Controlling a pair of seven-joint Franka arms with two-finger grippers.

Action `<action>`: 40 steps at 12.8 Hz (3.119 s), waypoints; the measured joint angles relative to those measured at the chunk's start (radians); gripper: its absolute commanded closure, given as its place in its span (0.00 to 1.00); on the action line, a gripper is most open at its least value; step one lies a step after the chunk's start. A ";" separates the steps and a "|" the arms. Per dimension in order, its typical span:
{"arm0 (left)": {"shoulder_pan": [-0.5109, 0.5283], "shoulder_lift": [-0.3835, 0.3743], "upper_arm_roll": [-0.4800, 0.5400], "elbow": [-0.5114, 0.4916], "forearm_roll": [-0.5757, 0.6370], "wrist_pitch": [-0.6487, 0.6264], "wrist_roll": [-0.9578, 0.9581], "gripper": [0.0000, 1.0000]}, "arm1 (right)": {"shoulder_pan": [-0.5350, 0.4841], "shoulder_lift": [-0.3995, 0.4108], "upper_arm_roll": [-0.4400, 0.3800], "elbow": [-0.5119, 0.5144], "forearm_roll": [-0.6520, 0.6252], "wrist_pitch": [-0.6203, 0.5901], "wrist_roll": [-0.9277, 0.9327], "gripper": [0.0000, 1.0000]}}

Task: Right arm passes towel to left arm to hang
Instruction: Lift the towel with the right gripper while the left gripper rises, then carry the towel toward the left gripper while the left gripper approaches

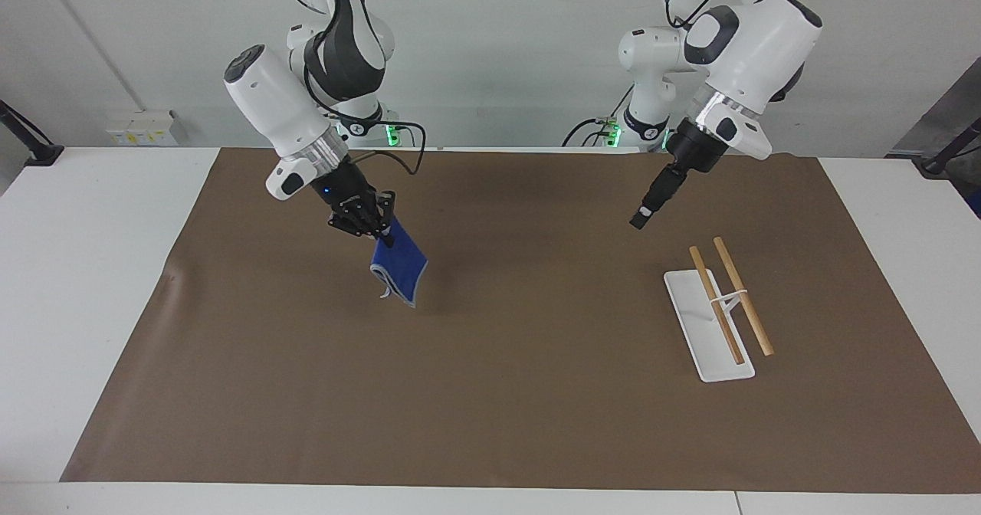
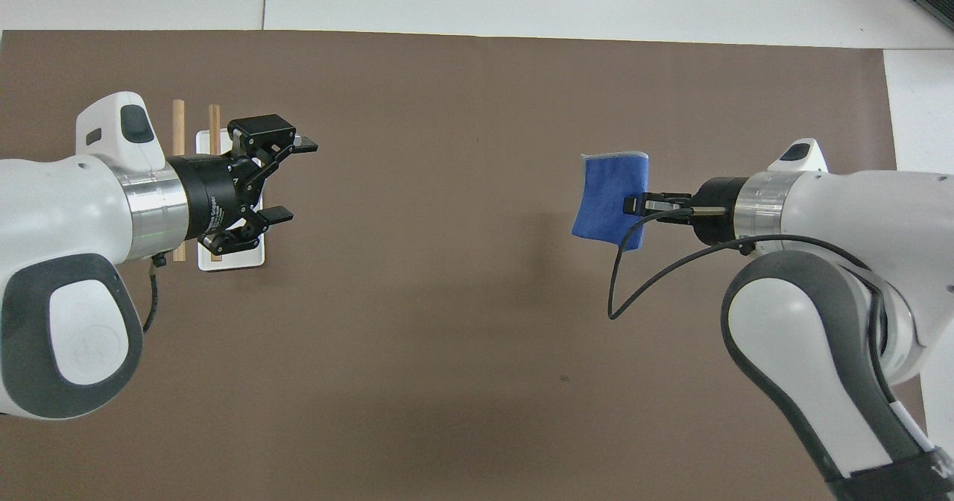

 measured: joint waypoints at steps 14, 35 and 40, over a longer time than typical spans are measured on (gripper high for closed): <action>-0.023 0.177 -0.297 -0.043 -0.196 0.566 -0.375 0.00 | 0.159 0.039 0.034 0.069 0.538 0.104 0.142 1.00; -0.022 0.172 -0.323 -0.043 -0.196 0.574 -0.489 0.00 | 0.242 0.127 0.033 0.208 0.573 0.144 0.336 1.00; -0.017 0.172 -0.299 -0.042 -0.196 0.575 -0.414 0.00 | 0.238 0.127 0.032 0.208 0.567 0.145 0.336 1.00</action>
